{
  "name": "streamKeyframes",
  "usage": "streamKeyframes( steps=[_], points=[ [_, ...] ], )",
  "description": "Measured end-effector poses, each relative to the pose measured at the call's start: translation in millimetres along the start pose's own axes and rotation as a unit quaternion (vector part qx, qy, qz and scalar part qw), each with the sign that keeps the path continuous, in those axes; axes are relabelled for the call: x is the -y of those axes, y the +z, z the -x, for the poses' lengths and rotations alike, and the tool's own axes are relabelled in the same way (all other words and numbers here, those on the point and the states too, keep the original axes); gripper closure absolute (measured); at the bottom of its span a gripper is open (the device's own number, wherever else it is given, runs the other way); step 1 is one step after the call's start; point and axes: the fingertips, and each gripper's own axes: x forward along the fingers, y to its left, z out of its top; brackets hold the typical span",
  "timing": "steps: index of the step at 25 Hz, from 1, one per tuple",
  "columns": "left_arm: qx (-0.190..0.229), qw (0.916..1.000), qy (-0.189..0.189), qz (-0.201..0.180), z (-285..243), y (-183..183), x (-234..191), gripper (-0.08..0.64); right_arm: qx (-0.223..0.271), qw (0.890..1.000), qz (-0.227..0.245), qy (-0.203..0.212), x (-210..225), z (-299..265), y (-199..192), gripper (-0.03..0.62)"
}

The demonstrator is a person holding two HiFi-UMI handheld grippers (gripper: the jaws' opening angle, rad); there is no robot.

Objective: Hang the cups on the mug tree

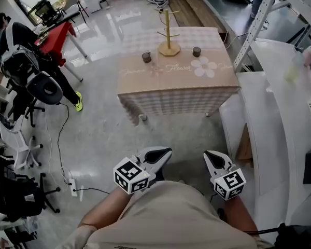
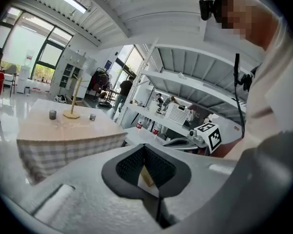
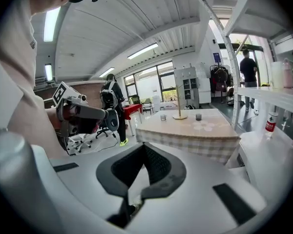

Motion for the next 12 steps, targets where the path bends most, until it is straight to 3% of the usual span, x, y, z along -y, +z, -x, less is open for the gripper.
streamKeyframes(
  steps=[7,12],
  points=[
    [0.003,0.9994,-0.032,-0.009,10.7,52.9,-87.7,0.551,-0.007,1.000,0.001,-0.017,8.7,-88.5,57.8,0.577],
    [0.003,0.9992,-0.037,-0.014,26.6,71.7,-149.6,0.551,-0.018,1.000,0.011,-0.018,13.3,-157.1,82.8,0.574]
  ],
)
